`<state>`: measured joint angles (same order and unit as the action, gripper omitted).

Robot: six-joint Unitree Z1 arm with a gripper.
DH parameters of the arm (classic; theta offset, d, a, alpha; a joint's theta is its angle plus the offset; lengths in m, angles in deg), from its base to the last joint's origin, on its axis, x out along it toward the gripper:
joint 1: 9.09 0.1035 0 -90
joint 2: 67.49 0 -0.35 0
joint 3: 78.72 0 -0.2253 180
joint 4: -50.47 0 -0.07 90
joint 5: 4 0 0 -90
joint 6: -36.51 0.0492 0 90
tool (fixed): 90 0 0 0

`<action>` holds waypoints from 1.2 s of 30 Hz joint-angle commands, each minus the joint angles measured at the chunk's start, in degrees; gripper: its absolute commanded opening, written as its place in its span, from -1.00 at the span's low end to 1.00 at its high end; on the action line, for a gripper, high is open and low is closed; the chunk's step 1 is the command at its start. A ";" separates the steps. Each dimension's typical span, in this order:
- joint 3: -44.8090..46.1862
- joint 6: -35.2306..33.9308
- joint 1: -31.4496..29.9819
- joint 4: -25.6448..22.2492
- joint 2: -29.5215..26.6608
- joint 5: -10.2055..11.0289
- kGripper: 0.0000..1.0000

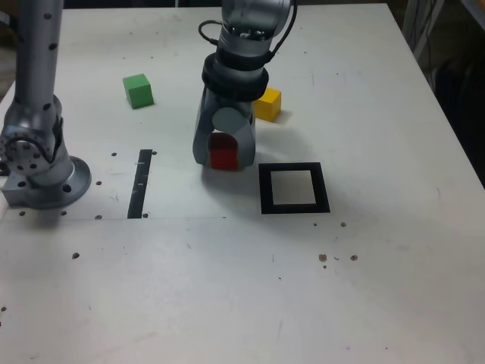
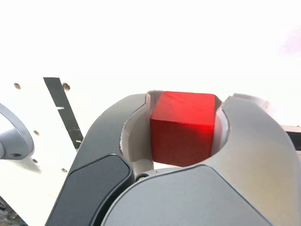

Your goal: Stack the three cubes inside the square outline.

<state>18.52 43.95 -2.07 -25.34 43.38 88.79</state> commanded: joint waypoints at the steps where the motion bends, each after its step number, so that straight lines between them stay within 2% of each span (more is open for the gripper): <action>1: -0.30 0.11 0.15 0.12 0.33 -0.05 -0.37; 4: -0.69 0.11 0.19 0.12 0.37 0.05 -0.44; 9: -1.80 -0.31 -0.04 -0.89 0.10 0.07 -0.44; 21: -11.83 -6.51 -7.32 -8.41 -0.95 -0.19 -0.44; 28: -19.92 -9.30 -11.67 -11.42 4.68 -0.19 -0.44; 36: -22.63 -9.38 -12.03 -10.58 9.50 0.34 -0.44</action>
<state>-3.77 34.65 -14.15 -36.21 52.25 89.03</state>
